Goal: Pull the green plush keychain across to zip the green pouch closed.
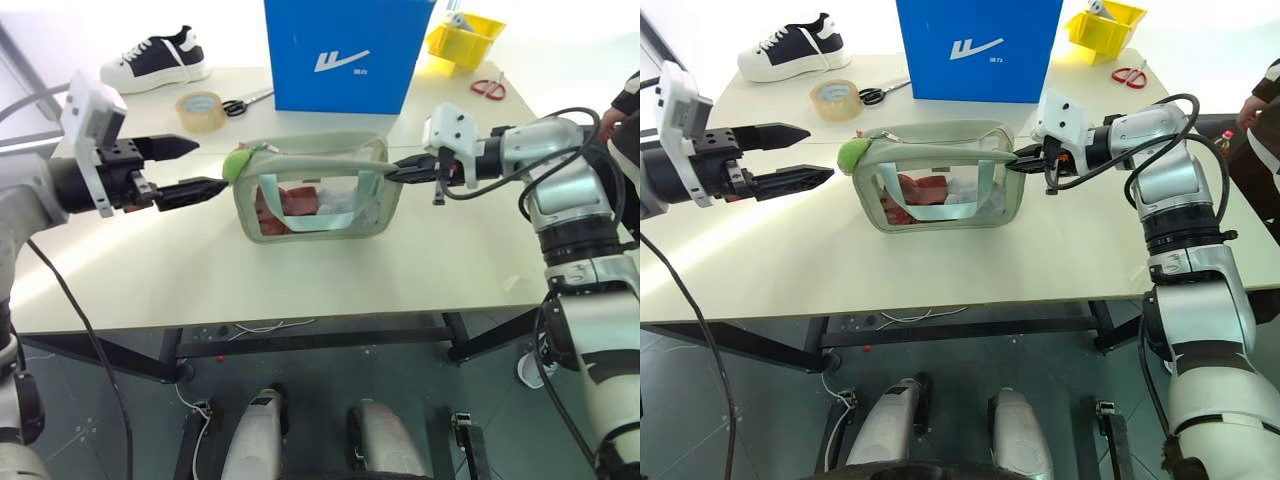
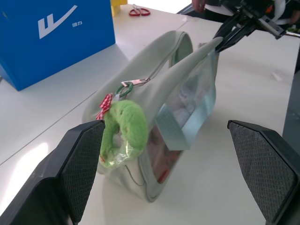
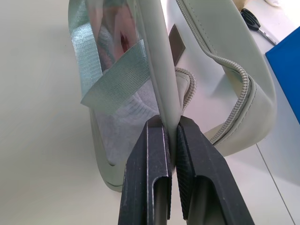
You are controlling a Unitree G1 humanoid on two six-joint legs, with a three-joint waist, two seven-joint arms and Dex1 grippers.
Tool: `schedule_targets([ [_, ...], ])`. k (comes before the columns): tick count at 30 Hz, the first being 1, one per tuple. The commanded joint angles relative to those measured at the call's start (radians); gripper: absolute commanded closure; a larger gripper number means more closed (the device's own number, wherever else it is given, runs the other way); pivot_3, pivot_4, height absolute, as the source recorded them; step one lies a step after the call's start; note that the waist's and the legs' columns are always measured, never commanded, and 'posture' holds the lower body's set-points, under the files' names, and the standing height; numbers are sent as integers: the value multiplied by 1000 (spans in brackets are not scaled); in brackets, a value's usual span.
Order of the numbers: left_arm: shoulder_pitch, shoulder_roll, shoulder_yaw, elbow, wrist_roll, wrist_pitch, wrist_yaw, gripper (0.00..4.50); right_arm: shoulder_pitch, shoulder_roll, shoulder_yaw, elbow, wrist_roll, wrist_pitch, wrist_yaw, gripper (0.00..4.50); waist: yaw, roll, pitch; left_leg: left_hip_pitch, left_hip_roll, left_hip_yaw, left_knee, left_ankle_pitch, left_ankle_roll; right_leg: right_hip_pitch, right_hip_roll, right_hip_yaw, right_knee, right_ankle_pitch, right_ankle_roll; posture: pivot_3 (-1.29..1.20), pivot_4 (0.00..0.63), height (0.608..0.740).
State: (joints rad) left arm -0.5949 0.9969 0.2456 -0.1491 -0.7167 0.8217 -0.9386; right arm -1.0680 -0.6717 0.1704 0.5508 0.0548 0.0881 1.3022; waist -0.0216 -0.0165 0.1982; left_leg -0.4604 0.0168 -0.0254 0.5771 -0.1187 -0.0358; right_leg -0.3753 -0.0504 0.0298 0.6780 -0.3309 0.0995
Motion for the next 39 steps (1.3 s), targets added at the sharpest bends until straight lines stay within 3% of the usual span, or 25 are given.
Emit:
schedule_targets([
  [1, 4, -22, -1, 66, 48, -56, 6, 0, -8, -11, -32, -75, 30, 13, 7, 4445, 1, 0, 0, 0, 0, 0, 0, 0, 0, -1, 0, 0, 0, 0, 0, 0, 150, 740],
  [11, -77, -182, -66, 188, 125, -146, 38, 0, 18, -11, -37, -124, 37, 56, -8, 4445, 7, 0, 0, -1, 0, 0, 1, 0, 0, 0, 0, 0, 1, 0, 0, 0, 150, 740],
  [15, -119, -209, -60, 228, 129, -158, 39, 1259, 30, -9, -37, -145, 38, 64, -16, 4500, 4, 0, 0, 0, 0, 0, 1, 0, 0, 0, 0, 0, 2, 0, 0, 0, 150, 740],
  [21, -122, -199, -70, 234, 139, -155, 2, 4449, 33, -12, -39, -153, 38, 68, -26, 4500, 3, 0, 0, 0, 0, 0, 1, 0, 0, -1, 1, 0, 2, 0, 0, 0, 150, 740],
  [30, -275, -255, -69, 238, 133, -170, 22, 4449, 30, -7, -39, -148, 41, 65, -38, 4500, 8, 0, 0, -1, 0, -1, 2, 0, 0, 0, 1, -1, 2, 0, 0, 0, 150, 740],
  [39, -243, -294, -263, 225, 287, -268, -37, 4449, 46, -1, -40, -166, 46, 72, -47, 4500, 2, 0, 0, 0, 0, -1, 2, 0, 0, 0, 2, 0, 2, 0, 0, 0, 150, 740],
])
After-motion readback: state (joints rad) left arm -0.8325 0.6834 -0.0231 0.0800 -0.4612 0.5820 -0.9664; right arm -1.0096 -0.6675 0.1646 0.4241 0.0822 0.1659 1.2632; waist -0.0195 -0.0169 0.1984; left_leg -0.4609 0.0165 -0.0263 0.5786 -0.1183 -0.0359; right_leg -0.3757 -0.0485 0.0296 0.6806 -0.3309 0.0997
